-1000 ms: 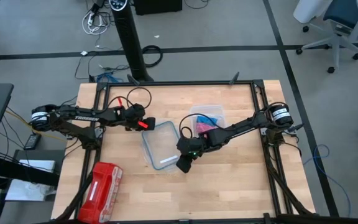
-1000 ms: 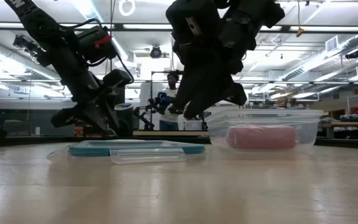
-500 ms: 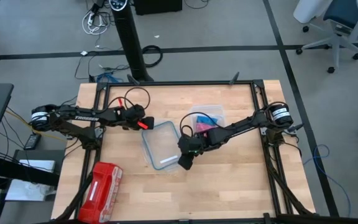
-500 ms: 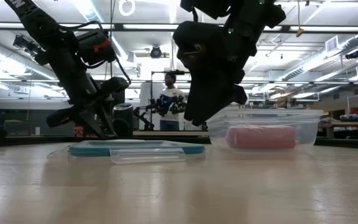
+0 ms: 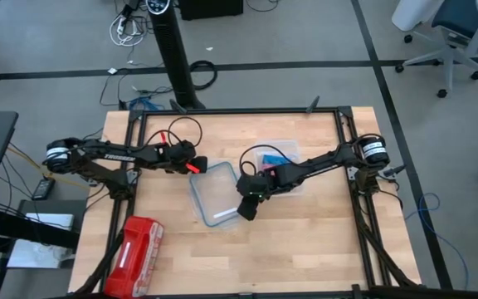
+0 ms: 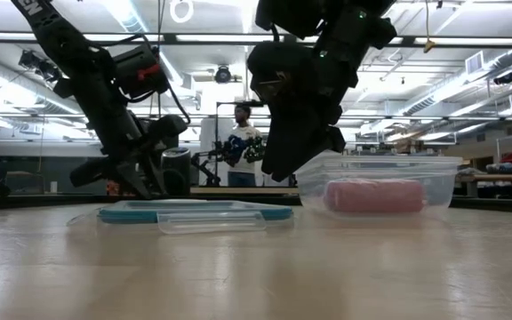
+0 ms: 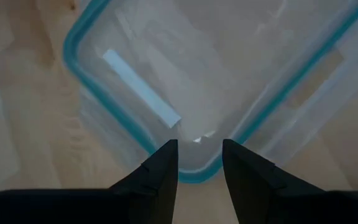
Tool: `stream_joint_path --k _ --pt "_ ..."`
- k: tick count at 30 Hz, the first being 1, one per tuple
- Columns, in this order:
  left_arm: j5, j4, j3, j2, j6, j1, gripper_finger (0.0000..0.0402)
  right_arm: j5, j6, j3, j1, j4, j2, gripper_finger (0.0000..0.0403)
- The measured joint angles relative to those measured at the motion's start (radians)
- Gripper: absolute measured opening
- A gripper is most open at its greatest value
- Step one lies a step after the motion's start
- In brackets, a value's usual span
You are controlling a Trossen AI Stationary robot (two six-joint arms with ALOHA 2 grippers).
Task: Roll bandage
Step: Close the lid of the tupperware
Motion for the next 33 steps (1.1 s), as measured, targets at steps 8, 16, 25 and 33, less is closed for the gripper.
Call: stream_joint_path --k 8,16,25,33 --pt "0.03 0.121 0.0 0.033 -0.002 -0.012 0.0126 -0.026 -0.012 0.0 0.006 0.009 0.001 0.0126" --pt "0.038 0.147 0.0 0.049 -0.002 -0.027 0.0126 -0.037 -0.039 0.0 0.01 -0.008 0.001 0.0126" --pt "0.064 0.144 0.0 0.048 0.003 -0.027 0.0126 -0.077 -0.048 0.0 0.06 -0.056 0.002 0.0126" --pt "0.064 0.138 0.0 0.048 0.007 -0.027 0.0126 -0.002 -0.031 0.0 0.112 -0.079 0.002 0.0126"
